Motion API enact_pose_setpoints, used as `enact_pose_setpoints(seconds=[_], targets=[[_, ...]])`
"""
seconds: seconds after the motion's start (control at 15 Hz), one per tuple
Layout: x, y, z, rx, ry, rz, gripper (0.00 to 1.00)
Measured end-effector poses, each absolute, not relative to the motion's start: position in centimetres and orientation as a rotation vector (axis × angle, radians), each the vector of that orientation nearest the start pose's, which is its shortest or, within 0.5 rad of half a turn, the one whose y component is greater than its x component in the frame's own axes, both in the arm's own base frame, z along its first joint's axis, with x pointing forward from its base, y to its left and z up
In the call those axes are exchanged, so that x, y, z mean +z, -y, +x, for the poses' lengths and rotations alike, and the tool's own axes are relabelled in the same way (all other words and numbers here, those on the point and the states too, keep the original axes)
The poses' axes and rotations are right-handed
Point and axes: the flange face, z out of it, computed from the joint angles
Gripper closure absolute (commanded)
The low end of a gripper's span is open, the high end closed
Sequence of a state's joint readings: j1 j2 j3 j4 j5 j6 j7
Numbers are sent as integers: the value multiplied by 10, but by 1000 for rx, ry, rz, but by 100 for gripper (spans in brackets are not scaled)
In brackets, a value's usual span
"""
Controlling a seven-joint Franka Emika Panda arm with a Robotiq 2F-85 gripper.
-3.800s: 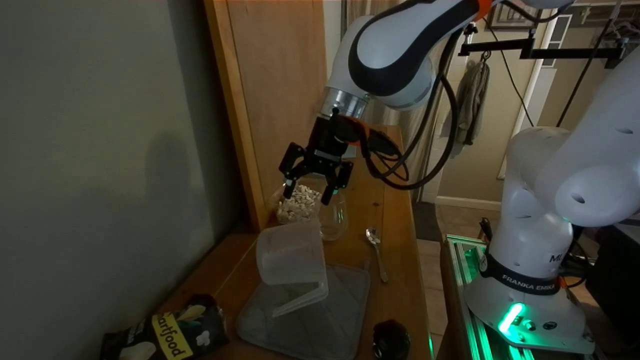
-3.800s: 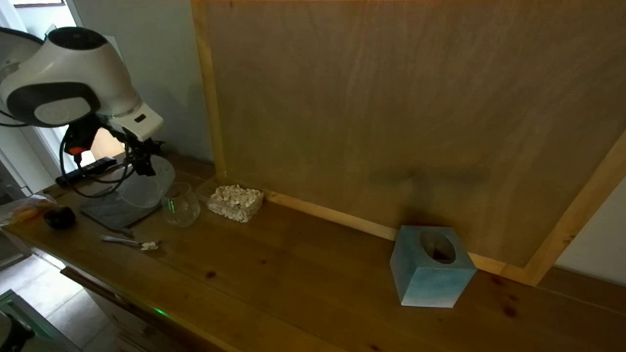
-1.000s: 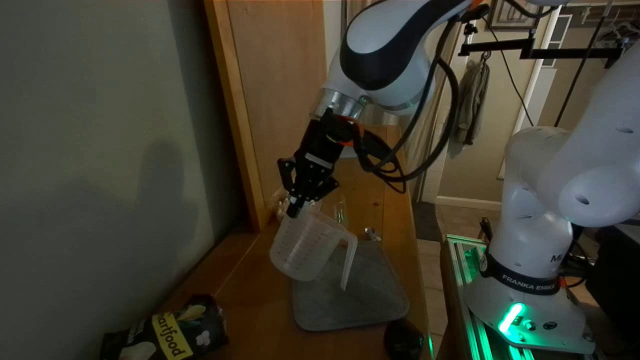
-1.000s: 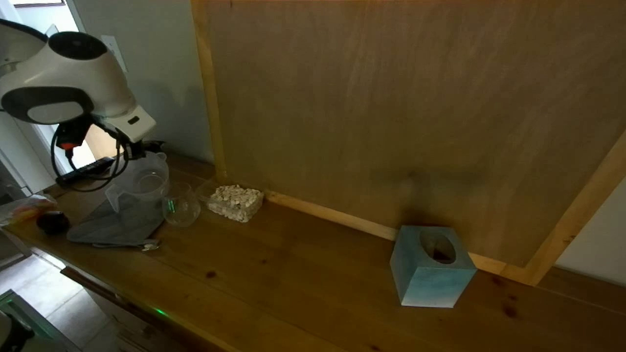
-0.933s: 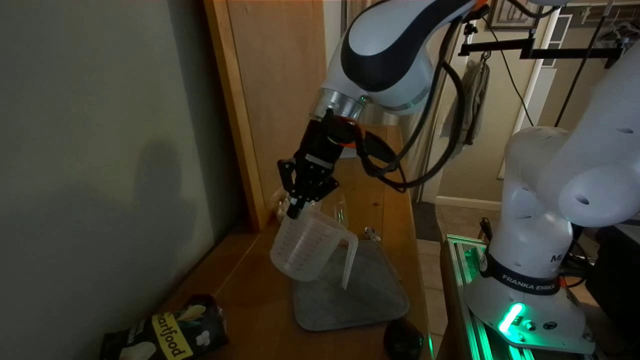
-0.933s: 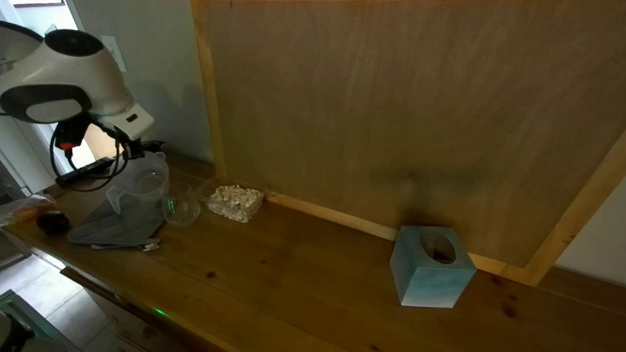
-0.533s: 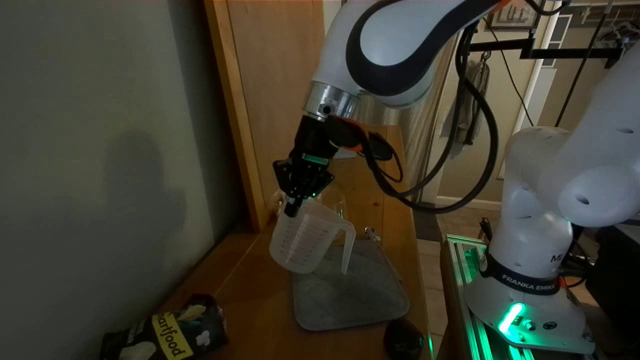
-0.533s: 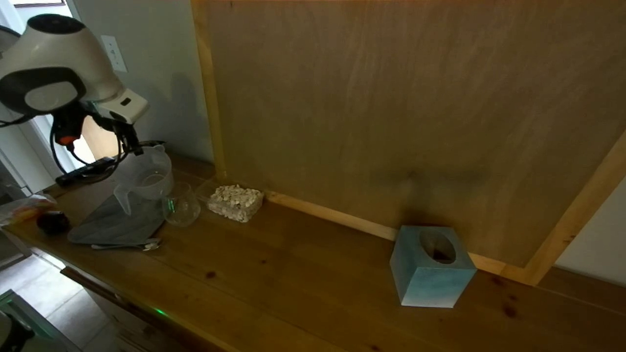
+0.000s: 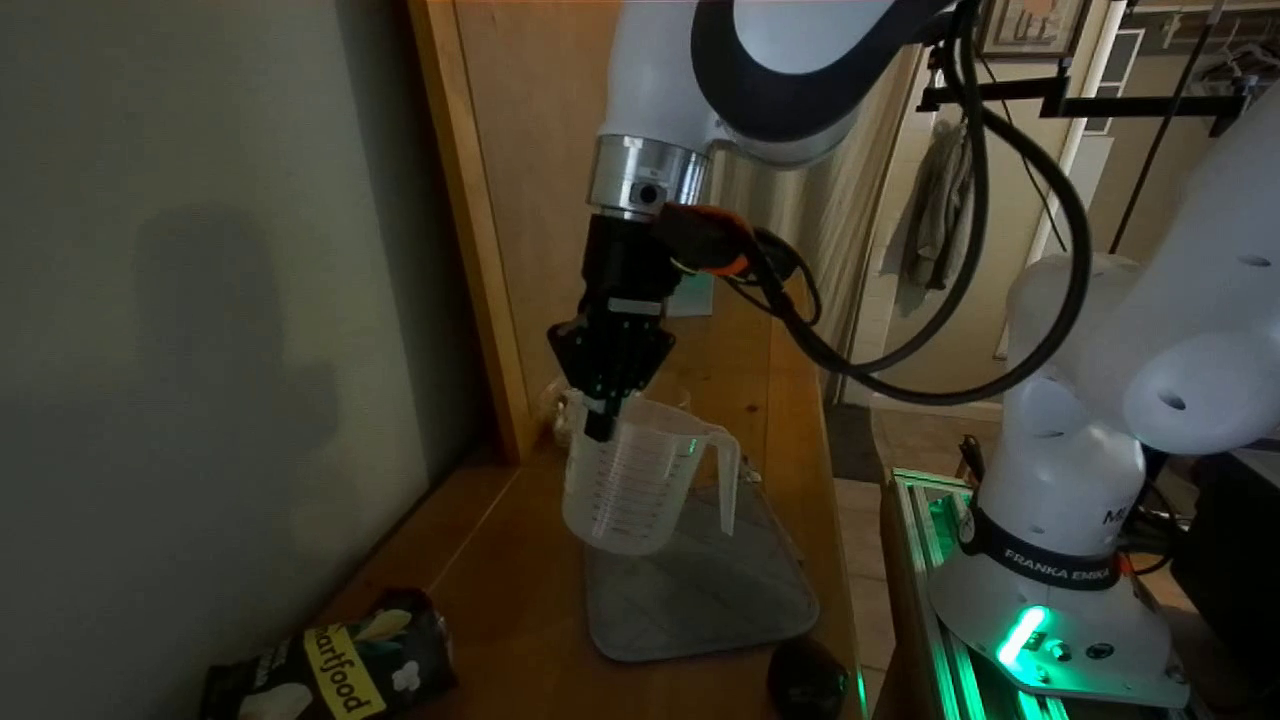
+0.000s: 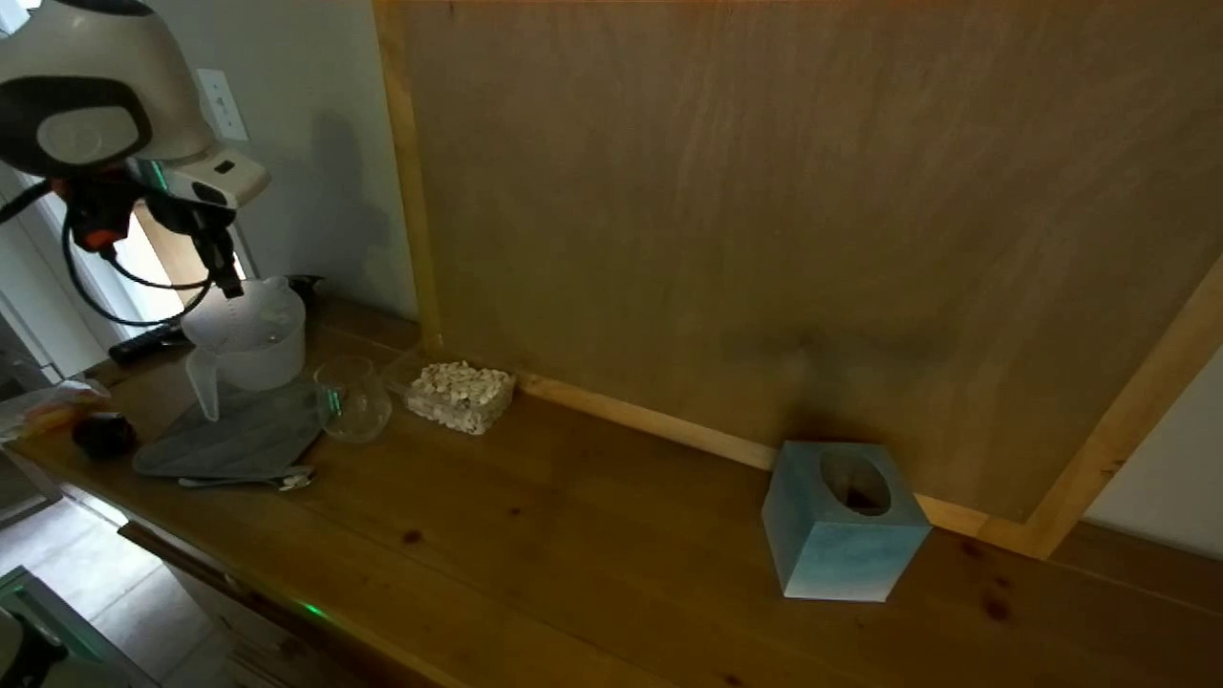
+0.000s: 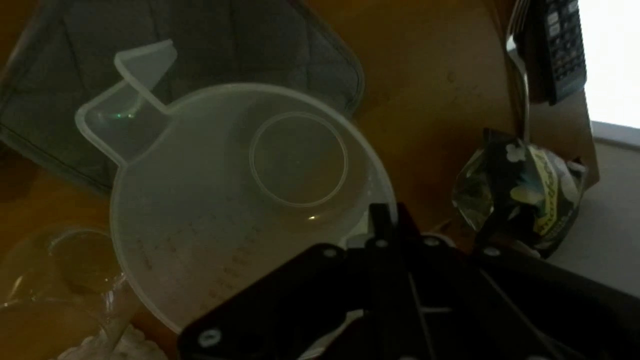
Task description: Position the jug upright
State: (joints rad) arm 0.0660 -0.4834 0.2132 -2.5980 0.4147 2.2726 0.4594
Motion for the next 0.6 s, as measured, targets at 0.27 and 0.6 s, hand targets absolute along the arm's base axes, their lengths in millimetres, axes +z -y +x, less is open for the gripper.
enact_pose_setpoints(seconds=[0.27,0.6], targets=[[422,-128,377,146,-617,-2862,99],[398,-128,383,265,-626,-2916,99]])
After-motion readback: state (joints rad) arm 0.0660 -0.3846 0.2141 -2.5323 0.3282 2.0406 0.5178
